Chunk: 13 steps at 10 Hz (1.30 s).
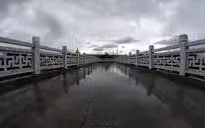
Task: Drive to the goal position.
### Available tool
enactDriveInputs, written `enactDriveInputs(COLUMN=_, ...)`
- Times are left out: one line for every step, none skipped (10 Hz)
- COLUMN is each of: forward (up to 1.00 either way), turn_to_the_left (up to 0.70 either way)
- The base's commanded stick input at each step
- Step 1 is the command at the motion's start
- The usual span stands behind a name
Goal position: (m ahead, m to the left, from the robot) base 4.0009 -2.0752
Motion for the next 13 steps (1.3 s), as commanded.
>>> enactDriveInputs(forward=0.45, turn_to_the_left=0.00)
enactDriveInputs(forward=0.45, turn_to_the_left=0.00)
enactDriveInputs(forward=0.45, turn_to_the_left=0.00)
enactDriveInputs(forward=0.45, turn_to_the_left=0.00)
enactDriveInputs(forward=0.45, turn_to_the_left=0.00)
enactDriveInputs(forward=0.45, turn_to_the_left=0.00)
enactDriveInputs(forward=0.45, turn_to_the_left=0.00)
enactDriveInputs(forward=0.45, turn_to_the_left=0.00)
enactDriveInputs(forward=0.45, turn_to_the_left=0.00)
enactDriveInputs(forward=0.45, turn_to_the_left=0.00)
enactDriveInputs(forward=0.45, turn_to_the_left=0.00)
enactDriveInputs(forward=0.45, turn_to_the_left=0.00)
enactDriveInputs(forward=0.45, turn_to_the_left=0.00)
